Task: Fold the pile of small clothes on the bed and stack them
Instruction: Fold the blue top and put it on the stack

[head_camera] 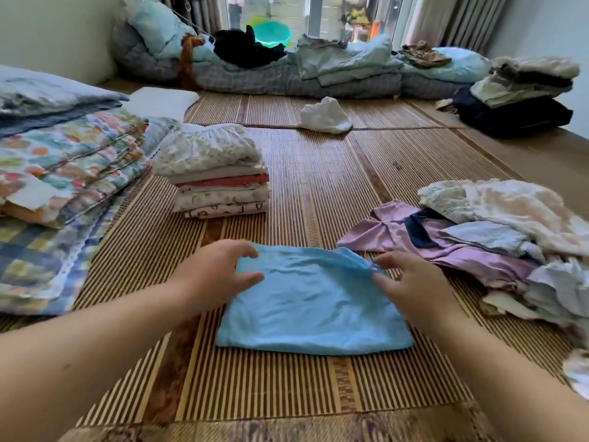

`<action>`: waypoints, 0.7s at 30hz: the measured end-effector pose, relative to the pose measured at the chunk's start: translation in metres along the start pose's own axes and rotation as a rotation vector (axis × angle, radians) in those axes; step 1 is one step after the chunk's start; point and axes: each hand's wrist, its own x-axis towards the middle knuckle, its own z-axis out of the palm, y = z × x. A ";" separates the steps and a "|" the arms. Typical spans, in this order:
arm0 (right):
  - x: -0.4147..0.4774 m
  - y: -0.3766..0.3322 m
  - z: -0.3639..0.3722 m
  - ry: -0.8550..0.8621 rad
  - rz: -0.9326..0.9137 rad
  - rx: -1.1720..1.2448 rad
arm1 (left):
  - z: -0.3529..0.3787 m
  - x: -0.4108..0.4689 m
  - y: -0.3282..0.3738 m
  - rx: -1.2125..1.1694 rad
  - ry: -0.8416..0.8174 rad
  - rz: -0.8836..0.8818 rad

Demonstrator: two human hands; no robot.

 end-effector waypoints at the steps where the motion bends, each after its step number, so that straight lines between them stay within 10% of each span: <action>1: -0.014 0.003 -0.002 -0.035 -0.086 -0.068 | 0.001 -0.013 0.001 -0.004 -0.046 0.081; 6: -0.032 0.013 -0.001 -0.031 0.090 0.202 | 0.007 -0.054 -0.002 0.181 -0.344 0.299; 10: -0.021 0.006 -0.008 0.048 0.071 0.088 | 0.015 -0.060 -0.002 0.175 -0.233 0.306; 15: -0.013 -0.009 0.007 -0.266 -0.182 -0.256 | 0.024 -0.064 -0.003 0.214 -0.158 0.334; 21: 0.015 -0.009 0.015 -0.287 -0.095 -0.100 | 0.022 -0.053 0.002 0.263 -0.196 0.308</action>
